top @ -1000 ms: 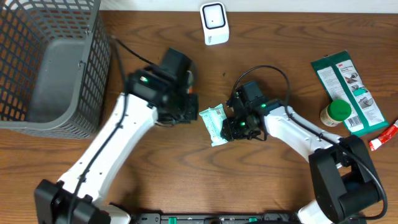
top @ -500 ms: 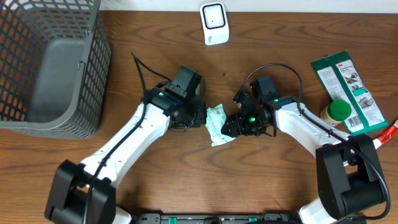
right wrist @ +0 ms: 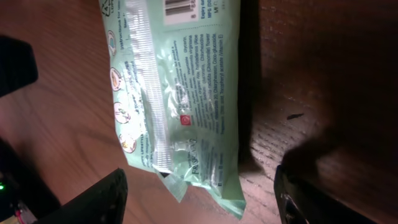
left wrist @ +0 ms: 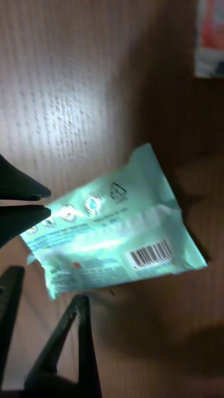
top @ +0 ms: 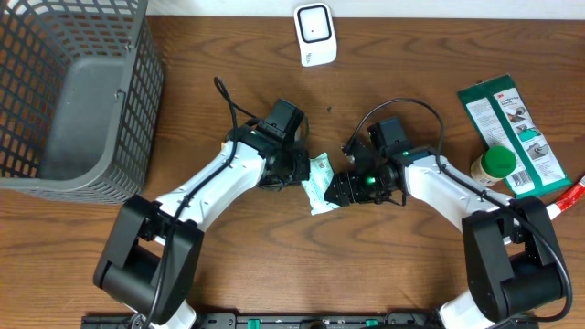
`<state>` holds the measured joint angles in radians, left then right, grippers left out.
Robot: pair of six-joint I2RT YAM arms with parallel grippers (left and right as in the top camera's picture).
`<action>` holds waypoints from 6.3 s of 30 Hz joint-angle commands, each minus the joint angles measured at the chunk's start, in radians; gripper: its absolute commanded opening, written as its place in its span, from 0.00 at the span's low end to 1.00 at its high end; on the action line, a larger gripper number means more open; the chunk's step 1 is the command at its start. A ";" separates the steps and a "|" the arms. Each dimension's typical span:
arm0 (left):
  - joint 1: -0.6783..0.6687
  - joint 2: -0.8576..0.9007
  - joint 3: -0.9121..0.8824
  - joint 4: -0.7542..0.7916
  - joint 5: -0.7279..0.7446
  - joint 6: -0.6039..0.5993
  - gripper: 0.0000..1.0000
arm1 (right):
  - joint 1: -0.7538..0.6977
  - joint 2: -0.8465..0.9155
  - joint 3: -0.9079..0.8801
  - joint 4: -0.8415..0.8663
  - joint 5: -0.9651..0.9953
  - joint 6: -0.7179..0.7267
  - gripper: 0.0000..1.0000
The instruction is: Scan the item barcode
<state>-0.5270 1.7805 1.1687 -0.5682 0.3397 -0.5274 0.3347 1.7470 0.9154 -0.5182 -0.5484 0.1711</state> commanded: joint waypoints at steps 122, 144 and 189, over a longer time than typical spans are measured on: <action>0.548 -0.558 0.117 -0.314 -0.251 0.202 0.79 | 0.034 -0.401 0.235 -0.475 0.142 -0.449 0.01; 0.548 -0.557 0.117 -0.314 -0.251 0.202 0.80 | 0.224 -0.401 0.327 -0.512 0.430 -0.657 0.01; 0.548 -0.557 0.117 -0.314 -0.251 0.202 0.81 | 0.116 0.505 1.094 0.376 1.218 -1.522 0.01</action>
<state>0.0170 1.2232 1.2709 -0.8829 0.1009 -0.3355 0.4725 2.2124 1.9877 -0.1623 0.6849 -1.3067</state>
